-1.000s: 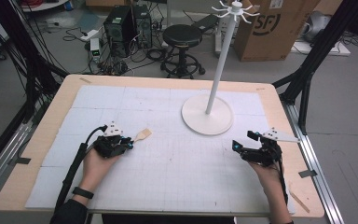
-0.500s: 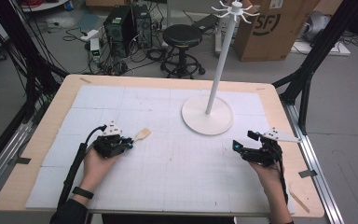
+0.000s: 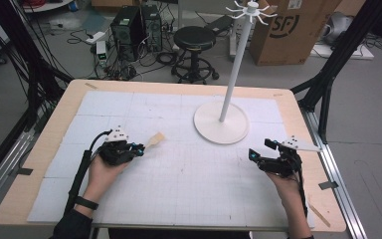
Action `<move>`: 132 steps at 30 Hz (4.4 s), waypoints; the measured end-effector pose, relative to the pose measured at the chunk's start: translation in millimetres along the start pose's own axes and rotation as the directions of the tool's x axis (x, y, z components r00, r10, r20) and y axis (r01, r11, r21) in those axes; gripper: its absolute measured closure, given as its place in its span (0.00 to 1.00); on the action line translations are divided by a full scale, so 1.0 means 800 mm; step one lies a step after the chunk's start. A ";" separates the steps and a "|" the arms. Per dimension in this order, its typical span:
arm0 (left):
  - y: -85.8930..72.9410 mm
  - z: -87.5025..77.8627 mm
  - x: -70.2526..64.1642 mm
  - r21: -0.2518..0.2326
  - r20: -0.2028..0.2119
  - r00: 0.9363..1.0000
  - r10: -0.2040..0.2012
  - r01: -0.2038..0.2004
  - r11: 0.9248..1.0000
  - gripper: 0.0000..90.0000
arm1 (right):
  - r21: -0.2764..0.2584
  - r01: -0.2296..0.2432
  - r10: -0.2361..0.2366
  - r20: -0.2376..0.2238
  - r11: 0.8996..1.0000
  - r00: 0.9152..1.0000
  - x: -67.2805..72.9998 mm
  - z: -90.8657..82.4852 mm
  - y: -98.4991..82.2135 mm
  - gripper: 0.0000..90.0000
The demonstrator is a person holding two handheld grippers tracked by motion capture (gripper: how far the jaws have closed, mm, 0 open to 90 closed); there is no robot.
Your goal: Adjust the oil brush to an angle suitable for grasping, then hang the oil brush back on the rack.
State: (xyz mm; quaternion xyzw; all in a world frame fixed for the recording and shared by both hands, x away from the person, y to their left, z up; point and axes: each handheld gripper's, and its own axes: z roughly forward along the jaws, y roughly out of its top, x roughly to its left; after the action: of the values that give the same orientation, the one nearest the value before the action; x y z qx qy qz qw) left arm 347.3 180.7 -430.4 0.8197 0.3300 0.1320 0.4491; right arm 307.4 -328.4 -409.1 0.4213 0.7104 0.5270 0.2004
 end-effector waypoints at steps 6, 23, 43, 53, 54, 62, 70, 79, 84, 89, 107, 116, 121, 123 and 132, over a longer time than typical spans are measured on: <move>0.035 0.022 -0.029 0.001 0.101 0.984 0.146 -0.147 0.989 0.91 | -0.001 -0.001 0.001 -0.004 1.000 1.000 0.000 0.000 0.001 0.17; 0.084 0.098 -0.079 -0.027 0.334 0.879 0.339 -0.351 0.936 0.91 | -0.005 -0.002 0.002 -0.013 1.000 1.000 -0.001 -0.002 0.002 0.18; 0.114 0.189 -0.147 -0.014 0.461 0.749 0.476 -0.530 0.848 0.91 | -0.015 -0.007 0.007 -0.008 1.000 1.000 -0.003 -0.007 0.002 0.18; 0.126 0.225 -0.178 -0.021 0.499 0.704 0.505 -0.573 0.819 0.91 | -0.021 -0.004 0.004 -0.004 1.000 1.000 -0.005 -0.011 0.002 0.18; 0.126 0.227 -0.179 -0.022 0.502 0.702 0.504 -0.573 0.819 0.91 | -0.021 -0.006 0.006 -0.003 1.000 1.000 -0.005 -0.011 0.002 0.18; 0.125 0.231 -0.180 -0.012 0.479 0.733 0.483 -0.545 0.839 0.81 | -0.022 -0.011 0.011 0.000 1.000 1.000 -0.006 -0.013 0.001 0.18; 0.137 0.197 -0.166 -0.053 0.385 0.834 0.396 -0.409 0.911 0.37 | -0.020 -0.008 0.008 -0.002 1.000 1.000 -0.007 -0.014 0.001 0.18; 0.123 0.100 -0.108 -0.183 0.262 0.920 0.291 -0.249 0.951 0.27 | -0.015 -0.004 0.004 -0.003 1.000 1.000 -0.006 -0.011 0.000 0.17; 0.099 0.050 -0.076 -0.239 0.188 0.953 0.238 -0.191 0.952 0.27 | -0.007 -0.001 0.001 -0.009 1.000 1.000 -0.006 -0.007 0.000 0.17; 0.060 -0.006 -0.034 -0.264 0.112 0.980 0.164 -0.129 0.956 0.26 | 0.001 -0.007 0.007 -0.010 1.000 1.000 -0.006 -0.004 0.000 0.17; -0.052 -0.100 0.061 -0.318 -0.068 0.993 -0.097 0.070 0.945 0.22 | 0.001 -0.004 0.004 -0.021 1.000 1.000 -0.009 0.002 0.001 0.17; -0.054 -0.097 0.062 -0.313 -0.060 0.994 -0.095 0.072 0.947 0.19 | 0.013 0.016 -0.016 -0.027 1.000 0.999 -0.007 0.007 0.000 0.17; -0.055 -0.099 0.066 -0.319 -0.064 0.993 -0.098 0.073 0.945 0.19 | 0.033 0.026 -0.025 -0.024 0.999 0.999 -0.006 0.009 -0.001 0.17; -0.057 -0.099 0.068 -0.312 -0.095 0.991 -0.097 0.063 0.948 0.19 | 0.048 0.044 -0.044 -0.014 0.998 0.999 -0.005 0.011 -0.001 0.17; -0.059 -0.103 0.070 -0.298 -0.125 0.987 -0.101 0.060 0.953 0.19 | 0.089 0.095 -0.090 -0.062 0.992 0.994 0.001 0.015 -0.004 0.17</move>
State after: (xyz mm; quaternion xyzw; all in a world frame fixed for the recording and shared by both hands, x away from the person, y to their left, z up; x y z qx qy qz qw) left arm 326.9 289.2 -427.5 0.7187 0.3702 0.2178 0.5468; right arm 314.5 -321.1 -415.9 0.3813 0.7580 0.4960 0.1844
